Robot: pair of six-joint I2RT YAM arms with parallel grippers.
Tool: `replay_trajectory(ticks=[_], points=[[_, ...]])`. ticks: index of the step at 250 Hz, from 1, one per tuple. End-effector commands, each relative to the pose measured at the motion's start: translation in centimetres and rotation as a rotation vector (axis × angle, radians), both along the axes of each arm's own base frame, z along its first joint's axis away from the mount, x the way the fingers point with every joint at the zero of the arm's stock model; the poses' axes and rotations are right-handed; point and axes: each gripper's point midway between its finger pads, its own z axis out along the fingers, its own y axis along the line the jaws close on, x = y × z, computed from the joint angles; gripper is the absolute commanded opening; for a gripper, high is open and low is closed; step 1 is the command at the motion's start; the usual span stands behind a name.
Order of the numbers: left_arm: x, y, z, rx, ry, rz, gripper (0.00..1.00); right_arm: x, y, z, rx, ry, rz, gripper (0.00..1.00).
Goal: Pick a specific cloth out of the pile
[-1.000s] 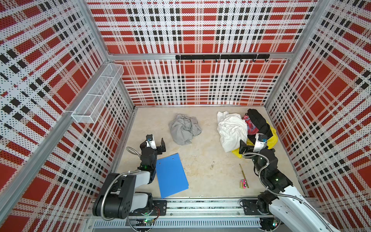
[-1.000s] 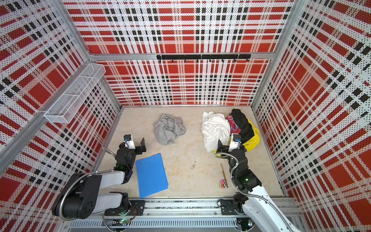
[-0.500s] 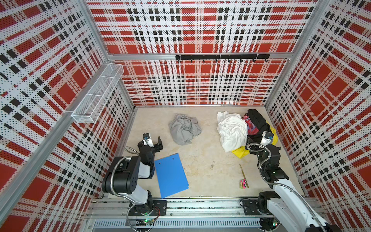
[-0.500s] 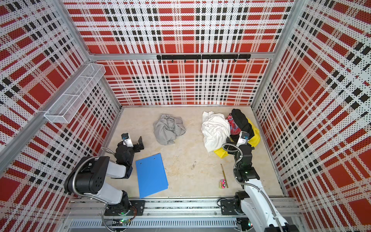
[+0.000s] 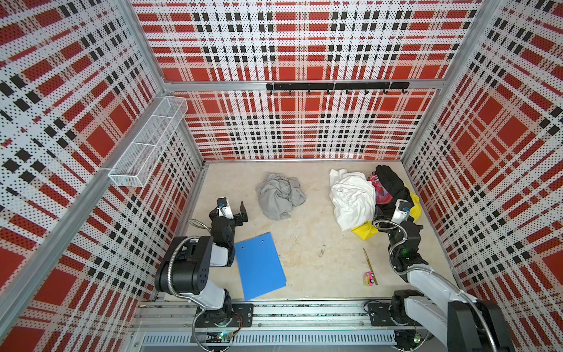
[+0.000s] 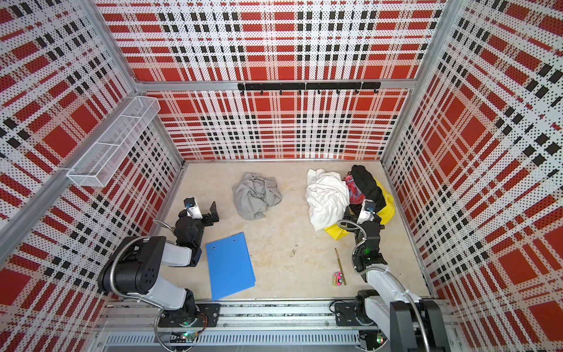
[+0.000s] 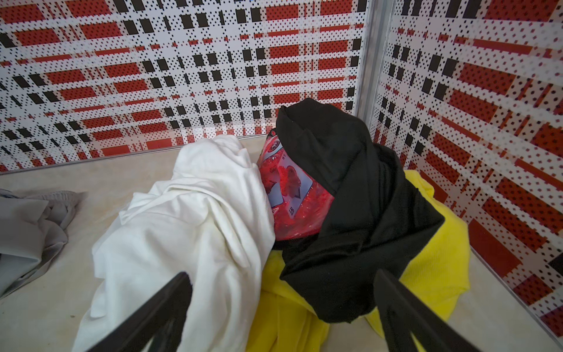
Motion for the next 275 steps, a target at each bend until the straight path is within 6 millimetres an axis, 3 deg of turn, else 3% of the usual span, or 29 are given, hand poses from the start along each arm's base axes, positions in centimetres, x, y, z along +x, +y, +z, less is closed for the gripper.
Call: replay_trajectory(ticks=[1,132,201,275], points=[[0.2,-0.2,0.8,0.001,-0.028,-0.004,0.99,0.6,-0.5,2.6,-0.059,-0.146,-0.018,1.00],[0.3,-0.2,0.7,0.005,-0.024,-0.001,0.99,3.0,-0.8,0.9,-0.095,-0.154,-0.021,1.00],[0.3,-0.2,0.7,0.007,-0.023,-0.003,0.99,3.9,-0.3,-1.5,-0.084,-0.107,0.026,1.00],[0.3,-0.3,0.8,0.009,-0.024,-0.001,0.99,4.5,-1.2,-1.7,-0.084,-0.092,-0.027,1.00]])
